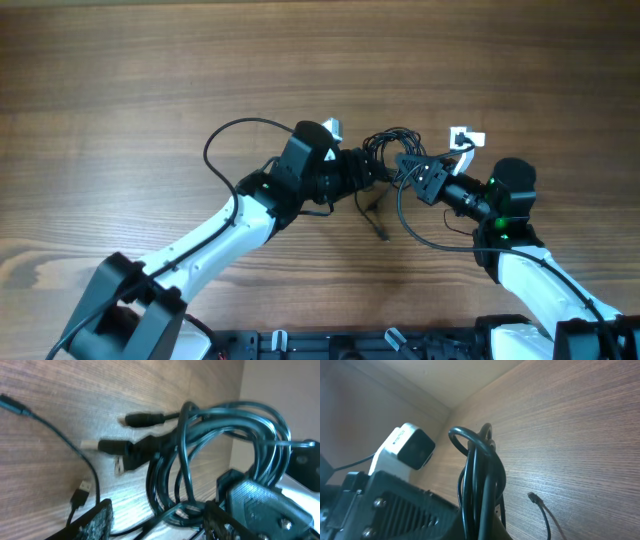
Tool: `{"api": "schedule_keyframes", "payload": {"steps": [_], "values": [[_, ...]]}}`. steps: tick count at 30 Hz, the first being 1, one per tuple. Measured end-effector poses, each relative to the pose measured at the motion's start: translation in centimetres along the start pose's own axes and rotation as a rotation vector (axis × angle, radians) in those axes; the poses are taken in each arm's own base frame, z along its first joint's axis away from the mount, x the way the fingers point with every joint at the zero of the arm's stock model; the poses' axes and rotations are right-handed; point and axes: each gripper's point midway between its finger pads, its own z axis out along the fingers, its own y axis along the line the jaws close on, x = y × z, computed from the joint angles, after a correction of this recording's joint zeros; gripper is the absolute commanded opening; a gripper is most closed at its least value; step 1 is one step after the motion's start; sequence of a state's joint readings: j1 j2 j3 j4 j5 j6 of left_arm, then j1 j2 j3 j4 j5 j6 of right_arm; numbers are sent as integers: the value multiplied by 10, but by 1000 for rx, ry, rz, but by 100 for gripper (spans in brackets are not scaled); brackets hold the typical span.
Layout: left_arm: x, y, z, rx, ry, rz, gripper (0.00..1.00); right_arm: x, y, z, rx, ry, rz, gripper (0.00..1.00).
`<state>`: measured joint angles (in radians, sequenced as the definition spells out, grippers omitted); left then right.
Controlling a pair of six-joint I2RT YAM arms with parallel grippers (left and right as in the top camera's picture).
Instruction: Untangle cables
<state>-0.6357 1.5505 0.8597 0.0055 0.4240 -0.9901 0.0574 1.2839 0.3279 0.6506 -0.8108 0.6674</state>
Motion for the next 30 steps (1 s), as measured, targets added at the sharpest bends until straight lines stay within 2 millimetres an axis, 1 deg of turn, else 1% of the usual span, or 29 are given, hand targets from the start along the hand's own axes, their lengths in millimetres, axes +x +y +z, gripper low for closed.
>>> {"api": "schedule_keyframes", "payload": {"steps": [4,6,9,14,17,19,20,22,23,24,25,26,28,30], "values": [[-6,-7,9,40,-24,13,58,3,-2,0,5,13,17,5],[-4,-7,11,38,-21,4,58,5,0,0,-7,22,20,4],[-6,-6,12,28,-40,-6,54,6,1,0,-13,28,21,4],[-13,-14,12,62,-71,4,50,10,6,0,-40,49,23,4],[-13,-11,15,53,-70,-6,47,12,12,2,-59,59,16,4],[-10,-7,20,44,-58,-12,46,11,14,2,-69,58,21,5],[-7,-8,21,43,-52,-12,42,10,16,2,-76,54,18,4],[-3,-9,23,44,-46,-9,22,9,18,2,-83,52,25,5],[-1,-10,24,42,-47,-4,4,9,18,2,-85,51,29,8],[-1,-10,24,36,-56,-4,4,9,18,2,-87,52,29,10],[-2,-7,24,26,-64,-3,4,9,19,2,-87,53,29,19],[-3,-6,24,20,-67,10,4,9,19,2,-87,53,30,29],[-5,0,24,-2,-72,59,4,9,19,2,-90,53,37,58],[-18,16,17,-51,-90,91,4,8,19,1,-91,50,28,77]]}}
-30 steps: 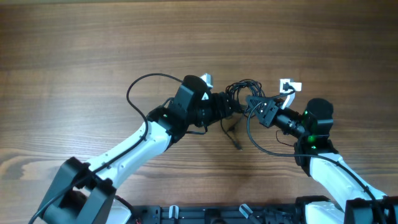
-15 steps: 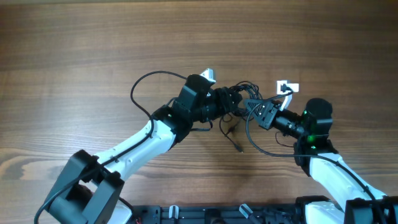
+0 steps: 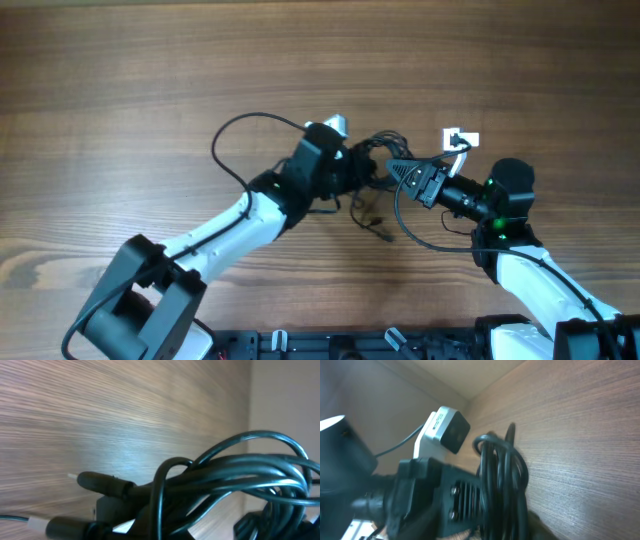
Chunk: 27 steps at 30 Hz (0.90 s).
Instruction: Untangle cables
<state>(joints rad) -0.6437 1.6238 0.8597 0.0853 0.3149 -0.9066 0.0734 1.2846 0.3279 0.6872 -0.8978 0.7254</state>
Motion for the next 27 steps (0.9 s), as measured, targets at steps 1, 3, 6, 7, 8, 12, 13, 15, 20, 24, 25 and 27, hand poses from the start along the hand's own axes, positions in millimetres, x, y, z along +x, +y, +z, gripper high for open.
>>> {"api": "schedule_keyframes", "payload": {"steps": [1,3,6,7,8,12,13,15,20,24,25,27], "values": [[-9,12,-6,-34,-13,4,4,-2,-2,-2,6,-8,0,84],[-34,22,-25,-58,-73,32,4,-11,-9,-8,27,-38,21,87],[-48,16,-40,-46,-117,108,4,-17,-15,-14,40,-64,134,69],[-46,15,-39,-47,-112,128,4,-16,-15,-13,37,-63,181,64],[-44,15,-38,-50,-111,138,4,-15,-13,-12,33,-58,211,57],[-25,9,-28,-120,-136,214,4,4,6,2,-21,23,309,43],[-24,10,-28,-153,-158,228,4,6,7,3,-24,29,314,43],[-21,12,-27,-226,-217,267,4,8,9,6,-25,36,334,40],[-21,18,-30,-299,-263,289,4,10,5,7,-4,33,364,68],[-17,40,-36,-408,-259,294,4,11,-21,-3,86,21,266,100],[-17,41,-36,-409,-257,294,4,0,-30,-14,96,-17,250,100],[-13,38,-34,-390,-234,292,4,-23,-45,-40,108,-96,265,100]]}}
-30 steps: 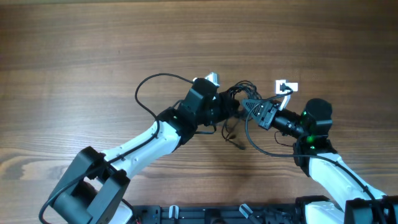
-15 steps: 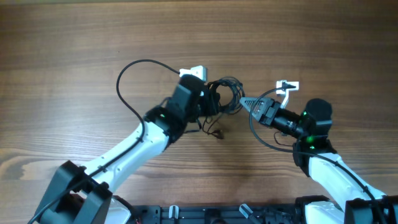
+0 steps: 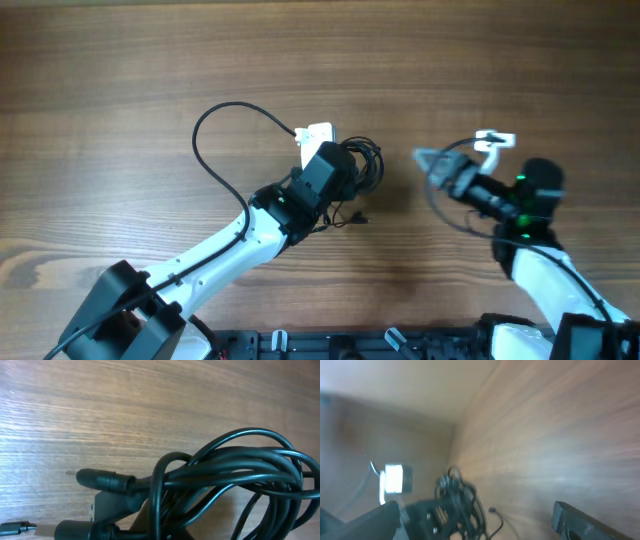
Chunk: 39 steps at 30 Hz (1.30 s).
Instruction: Untangle cables
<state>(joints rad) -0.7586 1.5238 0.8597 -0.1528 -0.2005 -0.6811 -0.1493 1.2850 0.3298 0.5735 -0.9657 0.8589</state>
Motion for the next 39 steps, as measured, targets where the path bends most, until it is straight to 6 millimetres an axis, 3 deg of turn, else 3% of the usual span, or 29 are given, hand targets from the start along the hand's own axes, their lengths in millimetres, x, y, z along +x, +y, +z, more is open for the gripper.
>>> {"api": "schedule_keyframes", "payload": {"steps": [1,2,5,9,12,17,22,34,38,39], "values": [[2,-3,0,16,12,0,4,-12,-5,-14,-5,-34,46,100],[3,-5,0,30,21,2,4,-12,-3,-20,-33,-19,75,97],[6,-10,0,54,37,2,4,6,12,-18,-105,82,103,88],[9,-10,2,55,48,5,4,43,33,6,-144,228,129,48],[14,-10,5,50,61,13,4,58,35,26,-87,230,196,46],[24,-27,1,90,66,44,4,62,29,47,11,146,252,36],[31,-37,-1,110,74,68,4,44,15,49,78,26,259,24],[41,-61,-8,177,57,185,4,35,8,48,113,-35,257,23],[39,-65,-8,190,45,193,4,38,-4,51,145,-28,271,4],[39,-65,-8,190,45,193,4,40,-12,53,161,-22,283,4]]}}
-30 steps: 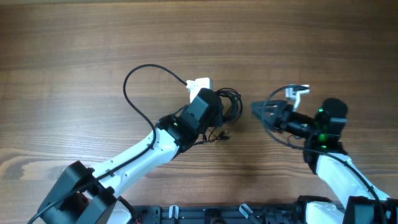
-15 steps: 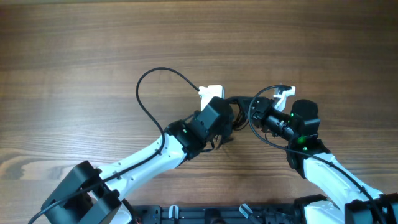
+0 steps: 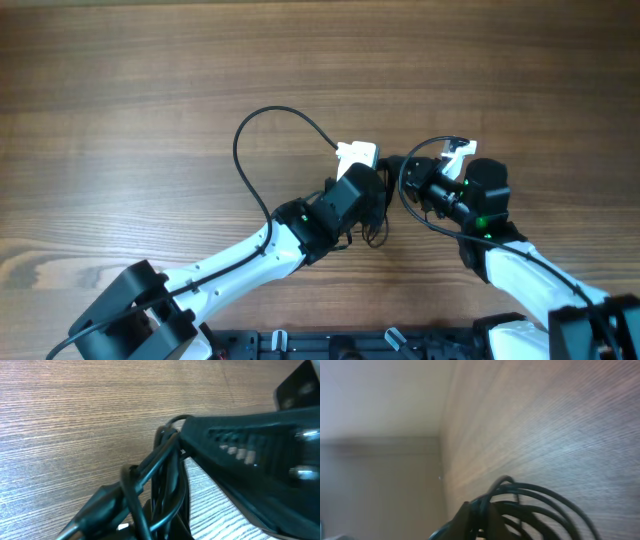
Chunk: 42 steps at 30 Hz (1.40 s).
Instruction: Untangle cables
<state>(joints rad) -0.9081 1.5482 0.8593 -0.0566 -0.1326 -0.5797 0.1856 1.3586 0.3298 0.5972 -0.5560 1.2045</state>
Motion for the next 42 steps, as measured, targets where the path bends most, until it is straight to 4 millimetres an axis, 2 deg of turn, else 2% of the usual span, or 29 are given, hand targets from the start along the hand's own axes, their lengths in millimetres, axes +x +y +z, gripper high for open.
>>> {"api": "schedule_keyframes", "payload": {"steps": [4,6,8,10,11,12,14,15,17,19,22,24,25,26,29,30,33,35,36,37,38,39,42], "values": [[2,2,1,-9,4,1,4,-2,-10,2,18,8,-86,4],[-1,12,2,-36,4,-7,4,-8,-10,-4,-1,16,-133,4],[-9,30,3,-65,7,-46,4,-26,0,-27,-85,27,-158,4],[-22,45,4,-65,4,-102,4,-33,11,-52,-182,75,-192,5],[-26,58,3,-97,1,-131,4,-43,9,-63,-200,57,-192,4],[-33,78,3,-130,-11,-177,4,-54,7,-75,-213,30,-193,4],[-52,103,1,-158,-63,-241,4,-53,9,-84,-243,48,-223,5],[-57,107,1,-155,-74,-257,4,-50,10,-84,-255,65,-236,10],[-54,100,2,-127,-58,-253,4,-46,12,-84,-267,82,-248,25],[-54,84,3,-53,-45,-222,4,-35,16,-79,-279,124,-262,39],[-50,41,3,128,-18,32,4,-4,24,-59,-289,219,-313,42],[-35,17,1,214,11,245,4,8,26,-47,-271,232,-346,40],[-32,12,1,233,14,309,4,9,26,-44,-261,226,-353,34],[-31,10,0,243,11,356,4,9,25,-41,-251,218,-357,31],[-29,8,0,255,8,418,4,5,13,-35,-178,185,-299,8],[-28,6,0,260,8,429,4,3,9,-34,-157,174,-279,5],[-24,0,-1,275,13,452,4,1,2,-33,-123,161,-254,4],[-26,4,0,248,5,456,6,4,-3,-33,-115,175,-285,4],[-28,7,1,224,1,456,14,9,-8,-34,-97,196,-284,4],[-29,12,2,187,-7,459,30,14,-16,-34,-73,219,-283,4],[-36,21,4,126,-33,448,73,22,-28,-36,-35,250,-273,4],[-39,26,4,92,-42,432,100,25,-33,-37,-18,261,-273,4],[-46,37,5,23,-64,344,100,26,-38,-37,0,263,-296,4]]}}
